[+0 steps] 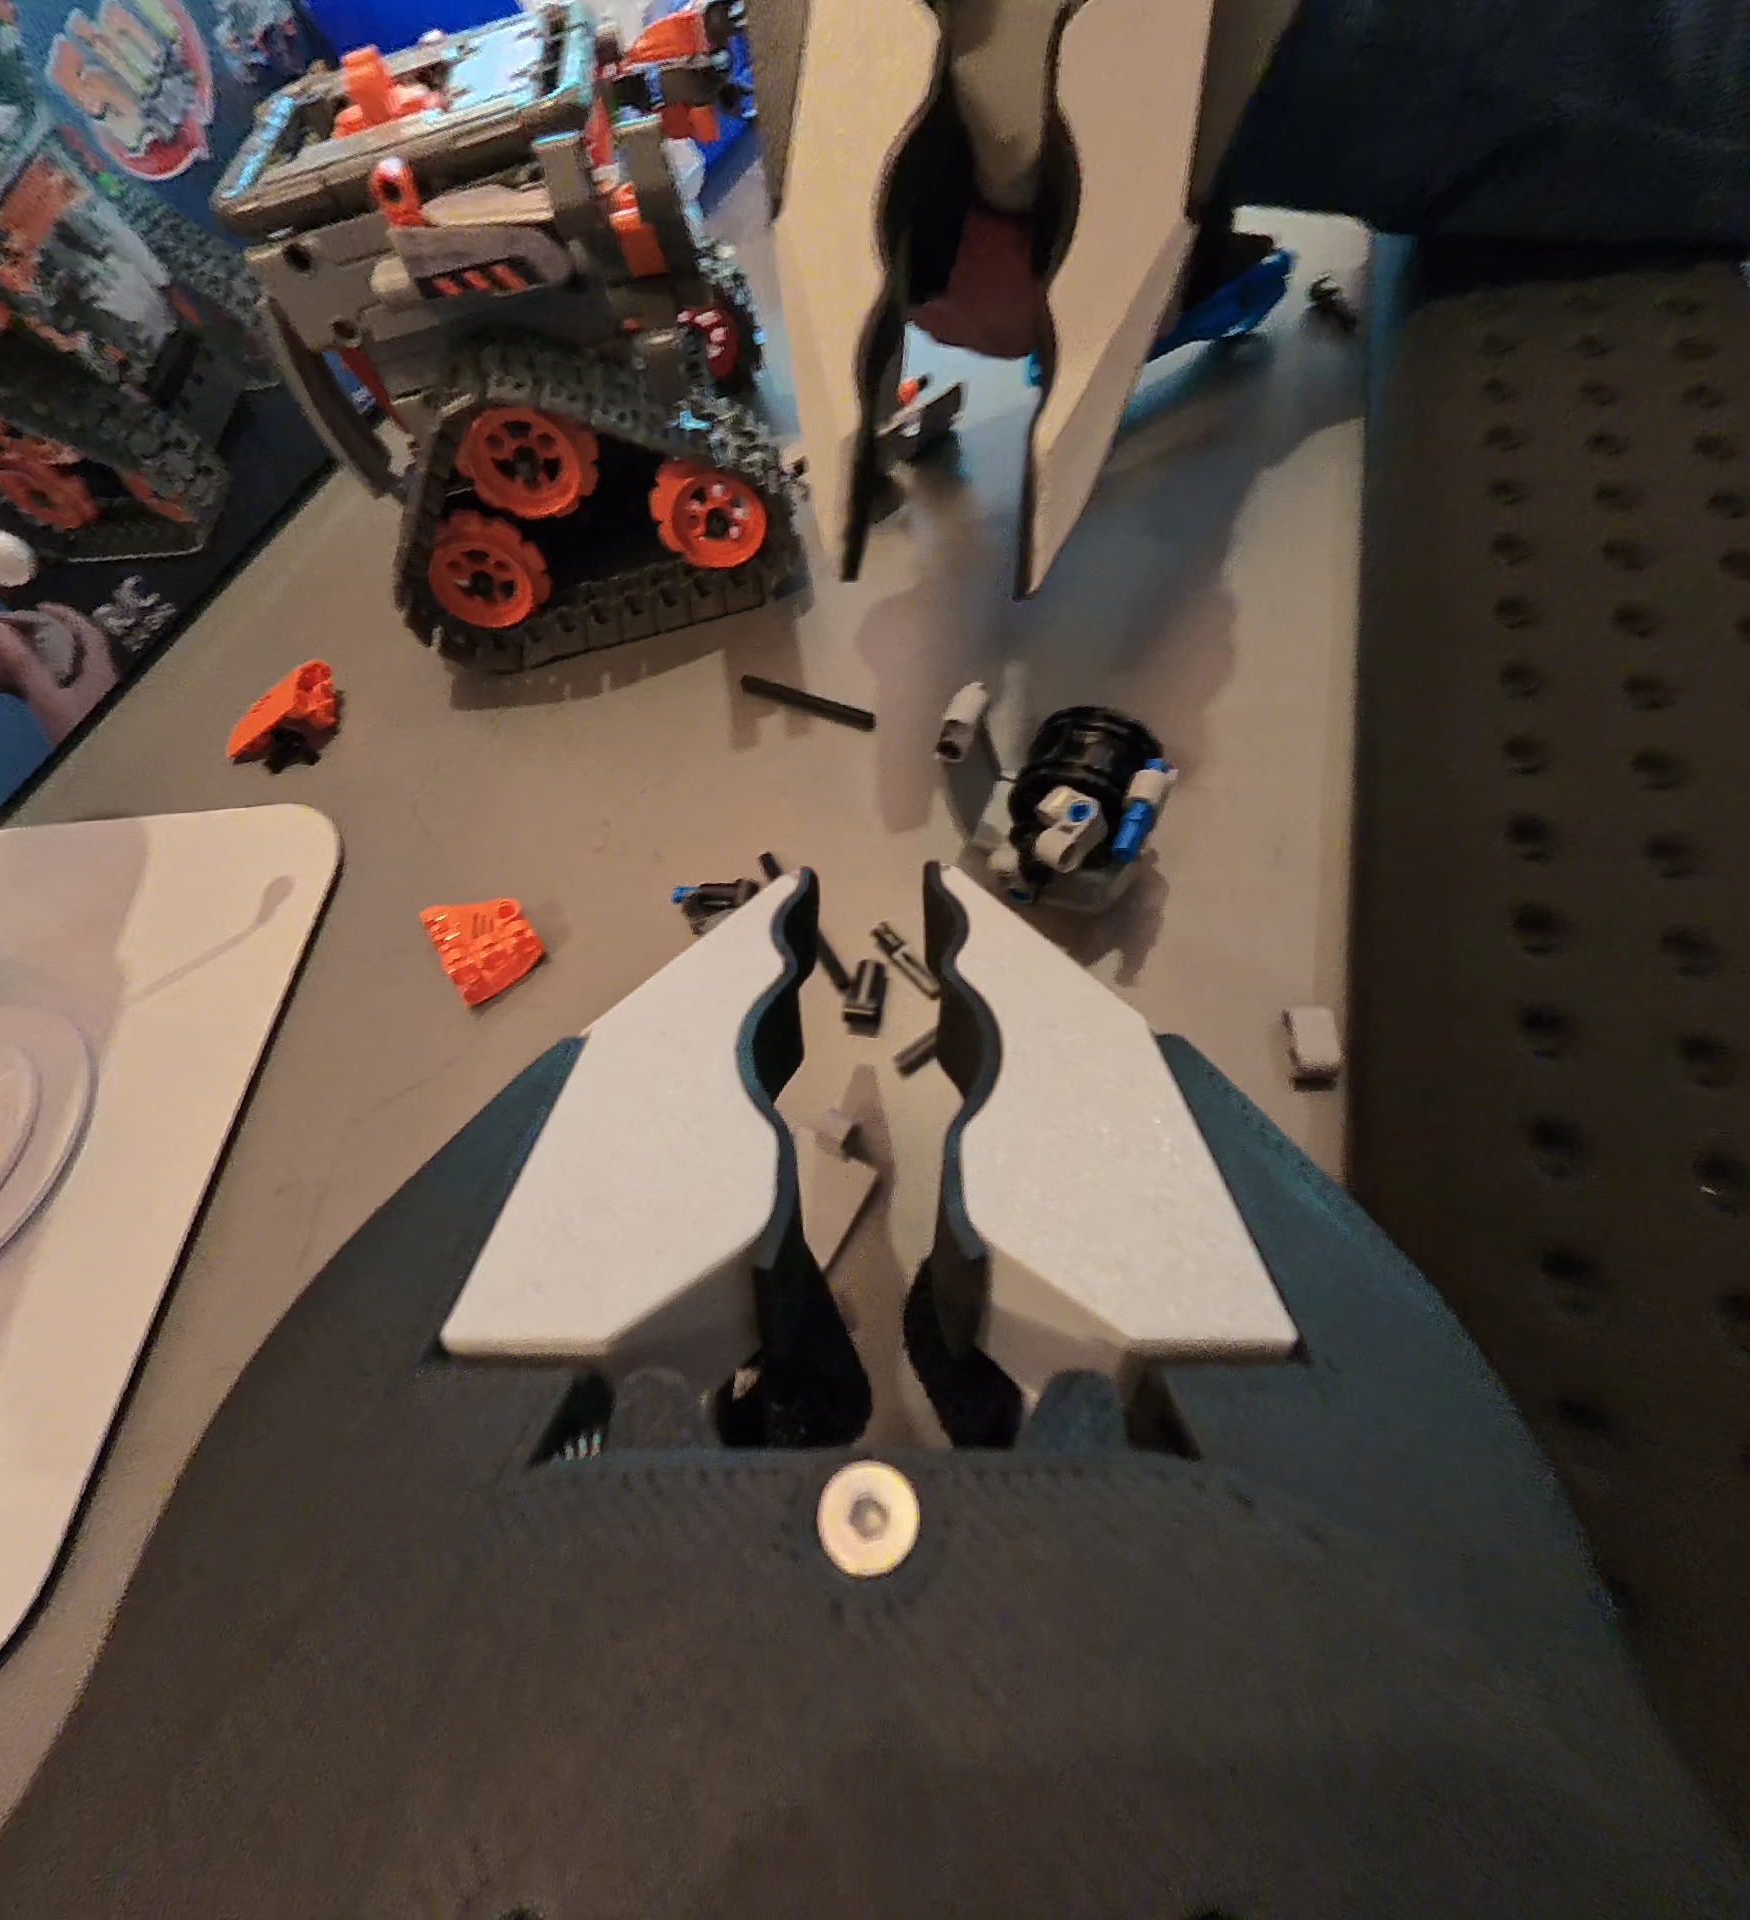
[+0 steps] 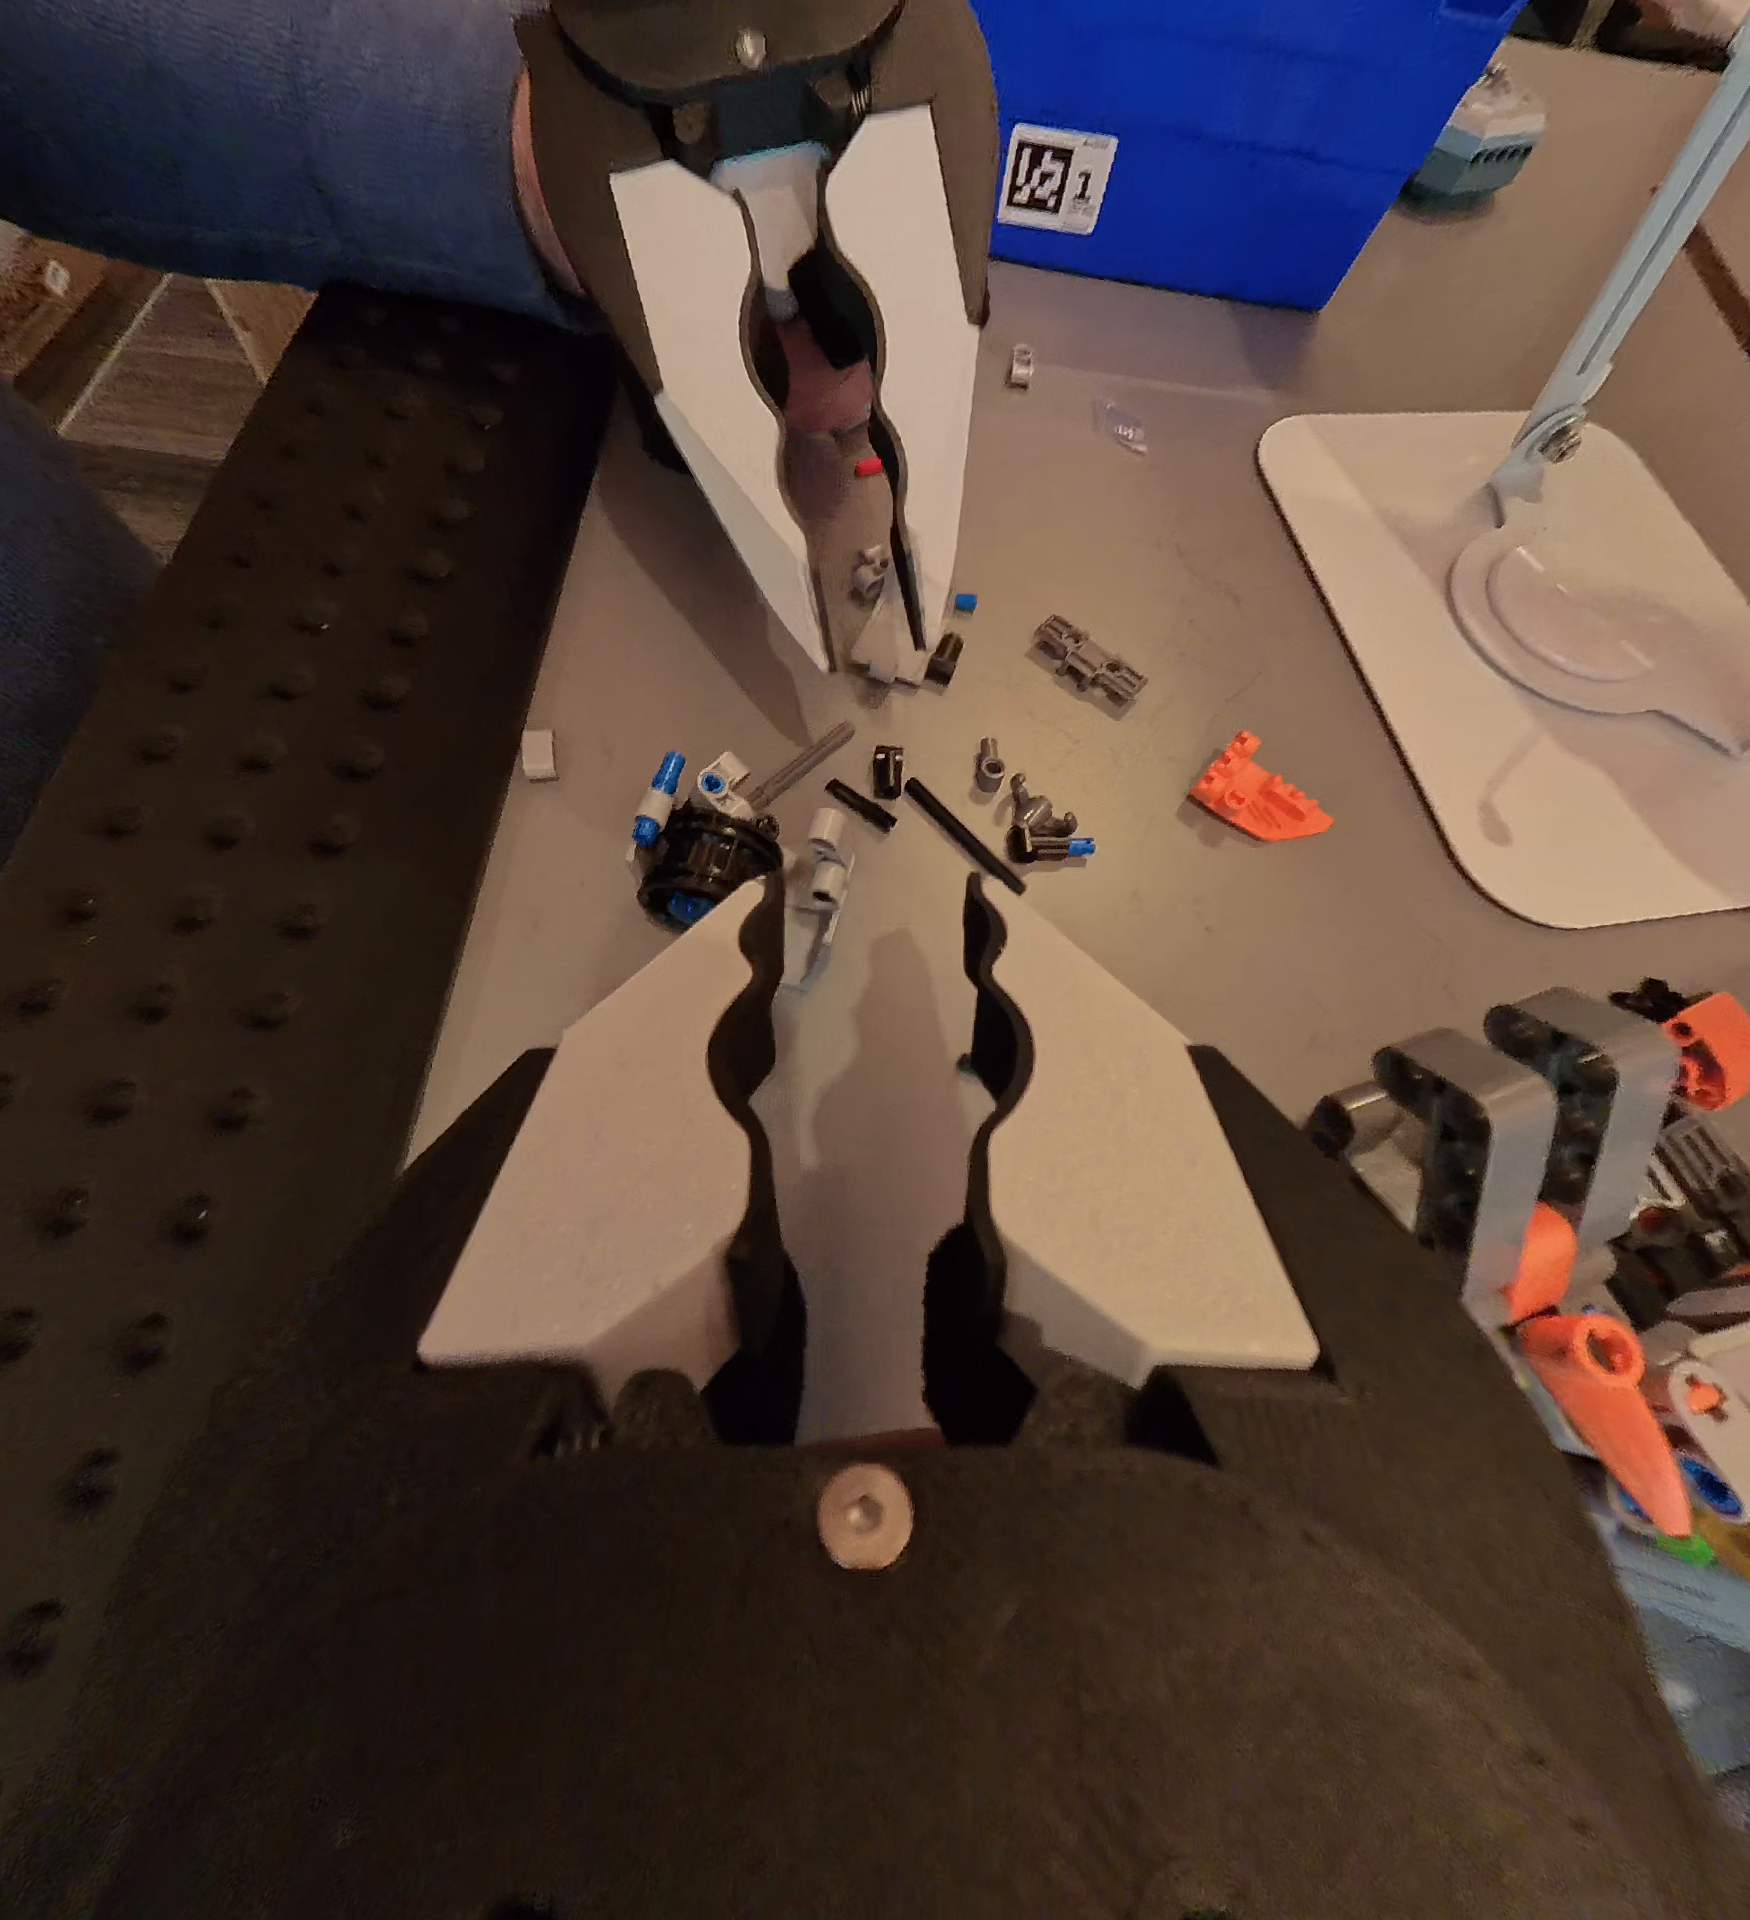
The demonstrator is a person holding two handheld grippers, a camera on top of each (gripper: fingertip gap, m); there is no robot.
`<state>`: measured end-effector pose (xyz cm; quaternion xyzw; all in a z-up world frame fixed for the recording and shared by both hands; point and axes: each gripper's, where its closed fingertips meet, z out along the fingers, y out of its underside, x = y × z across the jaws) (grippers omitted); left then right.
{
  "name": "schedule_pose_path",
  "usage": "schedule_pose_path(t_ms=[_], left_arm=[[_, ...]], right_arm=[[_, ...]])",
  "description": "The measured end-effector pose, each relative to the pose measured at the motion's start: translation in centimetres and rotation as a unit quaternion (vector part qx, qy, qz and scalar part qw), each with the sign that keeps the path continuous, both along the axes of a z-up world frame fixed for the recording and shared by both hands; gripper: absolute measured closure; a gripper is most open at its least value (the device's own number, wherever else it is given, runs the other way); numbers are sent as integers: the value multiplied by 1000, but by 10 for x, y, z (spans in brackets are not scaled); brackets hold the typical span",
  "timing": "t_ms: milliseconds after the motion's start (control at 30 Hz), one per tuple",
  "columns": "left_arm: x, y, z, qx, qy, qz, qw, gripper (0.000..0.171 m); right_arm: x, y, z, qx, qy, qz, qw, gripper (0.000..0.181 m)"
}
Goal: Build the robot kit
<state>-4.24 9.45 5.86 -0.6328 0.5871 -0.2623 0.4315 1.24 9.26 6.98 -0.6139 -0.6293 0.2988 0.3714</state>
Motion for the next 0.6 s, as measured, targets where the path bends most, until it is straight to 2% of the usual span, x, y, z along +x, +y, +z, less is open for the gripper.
schedule_pose_path(t_ms=[100, 300, 600], left_arm=[[1, -13, -1, -29, -2, -34, 999, 152], [9, -36, -15, -39, 45, -85, 995, 145], [21, -36, -31, -16, 94, -77, 993, 144]], right_arm=[[3, -8, -6, -22, -17, 15, 999, 146], [3, -22, -21, -43, -59, 37, 997, 136], [-10, -30, -40, -37, -96, 43, 994, 131]])
